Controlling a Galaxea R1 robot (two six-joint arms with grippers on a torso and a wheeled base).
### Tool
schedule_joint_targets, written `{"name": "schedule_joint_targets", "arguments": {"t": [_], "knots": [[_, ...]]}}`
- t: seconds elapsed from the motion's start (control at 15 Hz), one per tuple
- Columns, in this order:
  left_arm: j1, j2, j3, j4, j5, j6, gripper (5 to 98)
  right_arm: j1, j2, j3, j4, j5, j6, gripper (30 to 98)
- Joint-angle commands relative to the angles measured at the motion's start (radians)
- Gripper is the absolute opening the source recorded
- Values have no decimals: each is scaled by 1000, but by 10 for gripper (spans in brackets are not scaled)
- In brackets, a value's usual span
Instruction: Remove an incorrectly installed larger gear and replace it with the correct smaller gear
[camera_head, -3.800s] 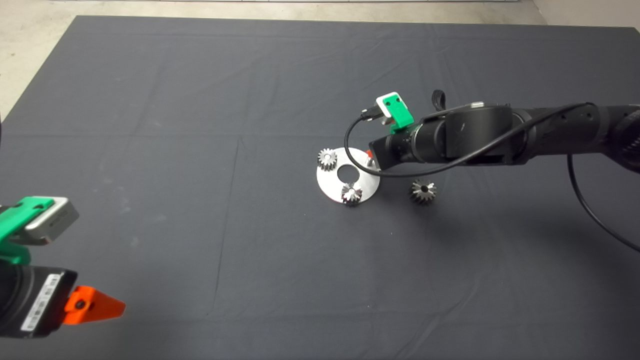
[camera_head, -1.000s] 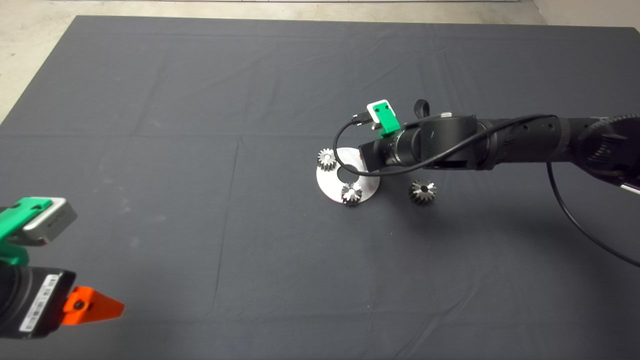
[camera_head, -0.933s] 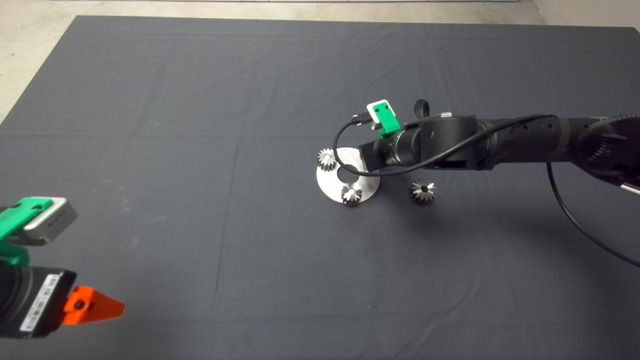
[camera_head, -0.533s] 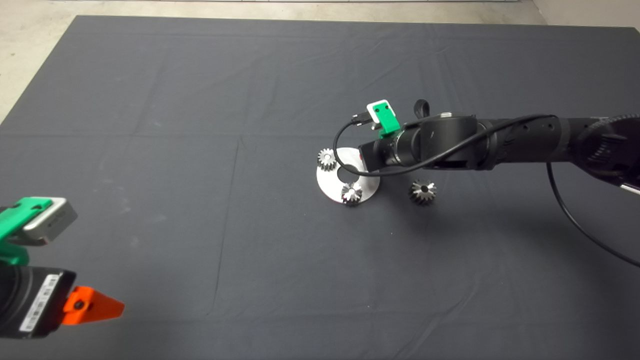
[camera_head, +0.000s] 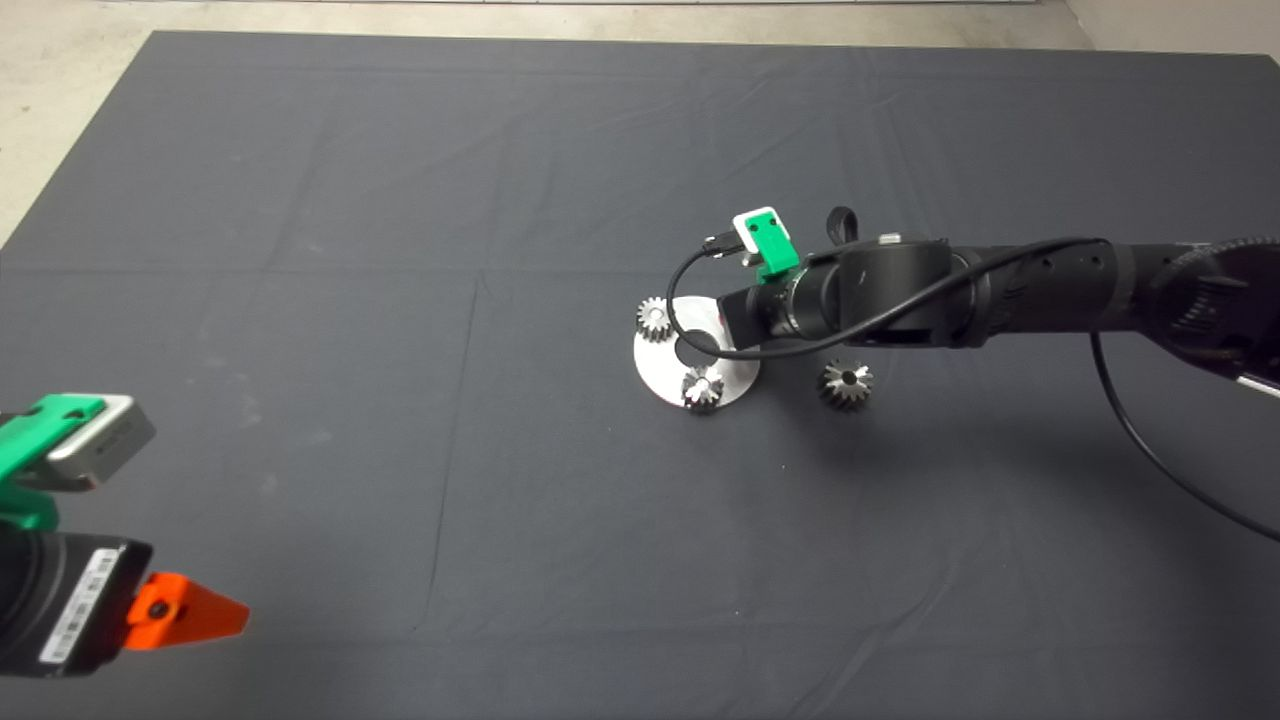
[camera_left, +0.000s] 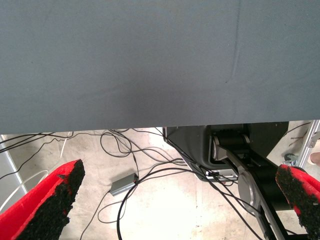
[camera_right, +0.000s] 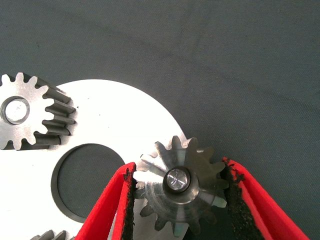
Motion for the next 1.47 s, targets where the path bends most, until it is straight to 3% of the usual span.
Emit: {"name": "schedule_joint_targets", "arguments": {"t": [0.0, 0.8, 1.0, 1.07, 1.27, 1.4], "knots": [[-10, -3, 10, -18, 74, 1, 982, 24, -1, 13, -22, 1, 7, 404], [-10, -5, 10, -18, 74, 0, 982, 25, -1, 15, -22, 1, 9, 433], [-9, -5, 10, -18, 74, 1, 982, 42, -10, 44, -8, -15, 15, 462], [-10, -5, 10, -18, 74, 1, 982, 89, -30, 97, 17, -22, 15, 470], [-10, -5, 10, -18, 74, 5, 982, 349, -189, 250, 302, -27, 48, 498], [-8, 3, 12, -18, 64, 8, 982, 462, -282, 302, 518, -23, 39, 522]]}}
